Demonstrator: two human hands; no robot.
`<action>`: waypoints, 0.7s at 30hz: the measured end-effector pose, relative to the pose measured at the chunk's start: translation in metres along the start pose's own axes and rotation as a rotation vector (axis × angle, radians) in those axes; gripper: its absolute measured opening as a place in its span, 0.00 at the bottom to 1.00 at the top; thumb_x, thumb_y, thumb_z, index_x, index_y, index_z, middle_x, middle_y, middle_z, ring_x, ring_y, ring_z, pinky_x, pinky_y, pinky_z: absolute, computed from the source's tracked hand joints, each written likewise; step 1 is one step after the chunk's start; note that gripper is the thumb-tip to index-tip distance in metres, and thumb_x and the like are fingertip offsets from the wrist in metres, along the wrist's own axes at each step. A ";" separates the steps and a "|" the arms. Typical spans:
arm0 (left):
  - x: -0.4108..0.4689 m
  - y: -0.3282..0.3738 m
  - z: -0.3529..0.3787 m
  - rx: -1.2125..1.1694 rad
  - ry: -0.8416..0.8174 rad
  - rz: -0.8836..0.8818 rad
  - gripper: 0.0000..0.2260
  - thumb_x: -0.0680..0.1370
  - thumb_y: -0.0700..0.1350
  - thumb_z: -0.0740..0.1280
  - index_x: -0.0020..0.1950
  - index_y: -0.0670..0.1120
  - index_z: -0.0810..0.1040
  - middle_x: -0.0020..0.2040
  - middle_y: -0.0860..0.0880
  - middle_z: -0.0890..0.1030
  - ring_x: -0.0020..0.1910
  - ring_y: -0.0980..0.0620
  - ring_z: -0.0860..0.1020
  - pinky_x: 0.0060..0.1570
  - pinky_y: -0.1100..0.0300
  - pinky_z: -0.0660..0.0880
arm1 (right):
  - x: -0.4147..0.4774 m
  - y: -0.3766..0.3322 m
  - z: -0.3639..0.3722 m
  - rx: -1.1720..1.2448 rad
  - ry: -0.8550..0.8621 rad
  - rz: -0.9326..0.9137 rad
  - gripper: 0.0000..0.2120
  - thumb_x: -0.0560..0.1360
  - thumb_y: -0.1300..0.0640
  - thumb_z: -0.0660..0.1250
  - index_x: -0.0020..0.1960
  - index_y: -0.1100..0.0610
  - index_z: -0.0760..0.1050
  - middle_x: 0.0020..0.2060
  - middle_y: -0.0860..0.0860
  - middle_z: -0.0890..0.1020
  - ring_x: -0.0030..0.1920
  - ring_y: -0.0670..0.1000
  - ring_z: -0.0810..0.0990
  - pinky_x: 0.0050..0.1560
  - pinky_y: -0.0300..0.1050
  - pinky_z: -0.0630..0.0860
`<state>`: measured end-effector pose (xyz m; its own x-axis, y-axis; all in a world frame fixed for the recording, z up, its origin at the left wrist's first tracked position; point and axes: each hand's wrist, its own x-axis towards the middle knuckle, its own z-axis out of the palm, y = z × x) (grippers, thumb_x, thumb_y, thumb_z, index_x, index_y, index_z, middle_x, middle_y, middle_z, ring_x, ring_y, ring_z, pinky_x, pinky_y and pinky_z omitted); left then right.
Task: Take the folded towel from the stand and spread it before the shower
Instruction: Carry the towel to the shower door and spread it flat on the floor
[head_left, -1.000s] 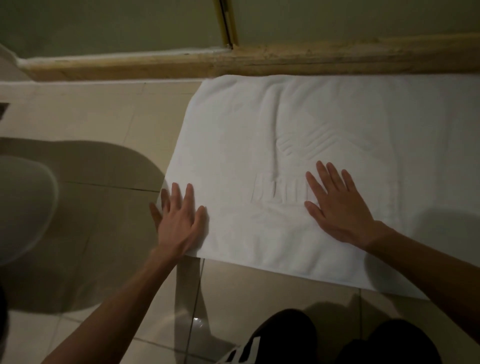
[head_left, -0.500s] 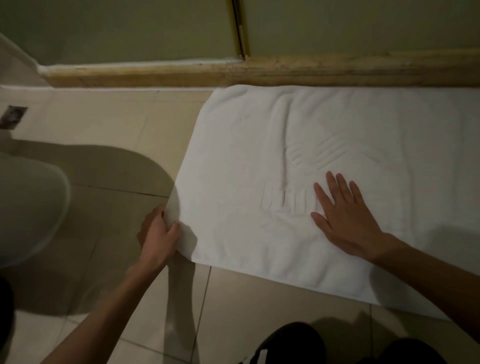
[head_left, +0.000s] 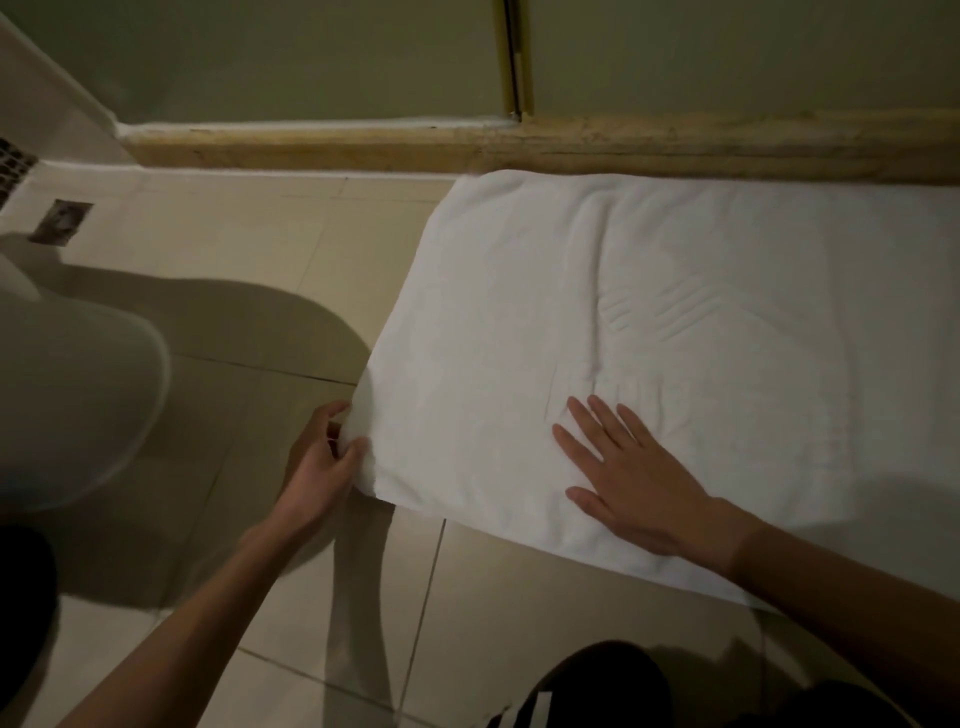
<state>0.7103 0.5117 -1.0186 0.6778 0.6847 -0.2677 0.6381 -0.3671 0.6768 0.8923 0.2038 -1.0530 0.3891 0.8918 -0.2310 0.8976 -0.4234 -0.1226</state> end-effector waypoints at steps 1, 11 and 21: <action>0.000 -0.002 -0.001 0.007 0.007 -0.008 0.19 0.78 0.45 0.66 0.68 0.53 0.67 0.49 0.54 0.76 0.46 0.55 0.77 0.41 0.59 0.75 | 0.000 0.001 0.000 0.000 -0.004 -0.003 0.32 0.79 0.39 0.41 0.77 0.55 0.51 0.76 0.59 0.50 0.76 0.60 0.47 0.74 0.59 0.51; -0.003 -0.020 0.010 0.315 0.077 -0.036 0.16 0.79 0.48 0.63 0.67 0.52 0.68 0.51 0.52 0.75 0.47 0.52 0.75 0.49 0.50 0.76 | -0.002 0.001 0.001 -0.001 -0.012 -0.016 0.32 0.79 0.39 0.39 0.77 0.55 0.48 0.76 0.60 0.47 0.76 0.61 0.45 0.74 0.60 0.49; -0.009 0.020 0.026 0.544 0.128 0.211 0.16 0.76 0.40 0.65 0.62 0.42 0.69 0.54 0.39 0.75 0.51 0.39 0.76 0.47 0.47 0.76 | -0.006 0.009 -0.006 0.046 0.038 0.059 0.30 0.80 0.42 0.43 0.76 0.58 0.53 0.76 0.61 0.52 0.76 0.60 0.51 0.74 0.58 0.52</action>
<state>0.7263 0.4818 -1.0207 0.7826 0.6198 -0.0579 0.6125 -0.7501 0.2494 0.8990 0.1960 -1.0469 0.4497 0.8699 -0.2025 0.8627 -0.4818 -0.1537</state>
